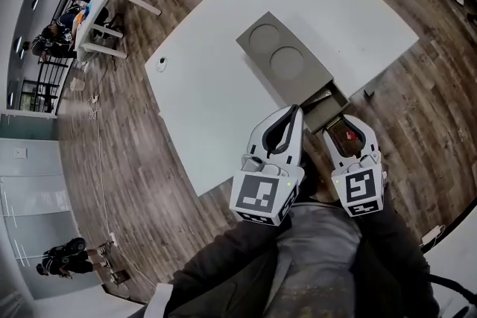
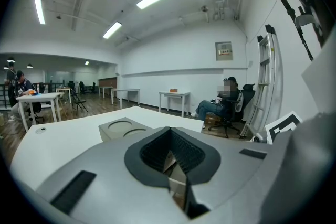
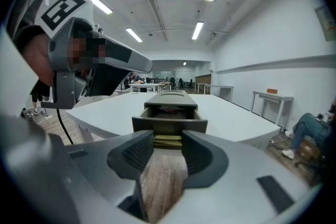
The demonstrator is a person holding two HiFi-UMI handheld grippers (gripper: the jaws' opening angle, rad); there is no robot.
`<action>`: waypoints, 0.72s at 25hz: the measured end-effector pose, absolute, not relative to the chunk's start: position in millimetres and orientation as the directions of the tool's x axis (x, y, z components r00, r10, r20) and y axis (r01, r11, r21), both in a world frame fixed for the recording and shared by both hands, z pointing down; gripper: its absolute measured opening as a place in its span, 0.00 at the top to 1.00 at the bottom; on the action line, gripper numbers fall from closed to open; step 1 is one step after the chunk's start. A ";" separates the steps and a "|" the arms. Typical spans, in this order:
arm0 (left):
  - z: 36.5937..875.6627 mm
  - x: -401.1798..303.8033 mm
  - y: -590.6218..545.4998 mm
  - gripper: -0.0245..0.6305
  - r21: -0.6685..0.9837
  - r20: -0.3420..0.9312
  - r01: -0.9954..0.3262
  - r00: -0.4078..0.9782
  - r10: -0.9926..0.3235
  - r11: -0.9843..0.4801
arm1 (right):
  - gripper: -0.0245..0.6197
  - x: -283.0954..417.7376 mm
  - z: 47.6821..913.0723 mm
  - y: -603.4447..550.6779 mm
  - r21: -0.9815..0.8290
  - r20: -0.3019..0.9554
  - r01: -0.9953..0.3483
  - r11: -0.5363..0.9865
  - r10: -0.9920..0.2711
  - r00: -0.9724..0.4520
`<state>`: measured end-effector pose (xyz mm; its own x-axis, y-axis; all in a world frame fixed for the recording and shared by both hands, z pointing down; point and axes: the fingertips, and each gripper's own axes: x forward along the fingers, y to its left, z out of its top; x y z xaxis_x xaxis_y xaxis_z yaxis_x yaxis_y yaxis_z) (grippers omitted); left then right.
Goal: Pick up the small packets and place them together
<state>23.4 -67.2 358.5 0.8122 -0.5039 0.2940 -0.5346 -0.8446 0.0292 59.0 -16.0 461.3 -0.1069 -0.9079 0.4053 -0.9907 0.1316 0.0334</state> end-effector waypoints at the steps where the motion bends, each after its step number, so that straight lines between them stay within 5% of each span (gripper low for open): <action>1: 356.5 26.6 -64.6 0.96 0.026 0.295 -0.532 0.813 -0.502 -0.846 | 0.69 59.9 460.1 -10.3 0.034 0.404 -0.990 0.134 -0.908 -0.109; 18: 349.5 65.9 -46.1 0.96 -0.027 0.320 -0.488 0.822 -0.470 -0.872 | 0.69 71.9 456.8 65.2 0.035 0.372 -0.989 0.143 -0.921 -0.120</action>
<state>65.9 -46.1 349.5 0.8224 -0.4703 0.3201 -0.4883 -0.8722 -0.0268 71.9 65.2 456.8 -0.1197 -0.9206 0.3716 -0.9891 0.1429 0.0355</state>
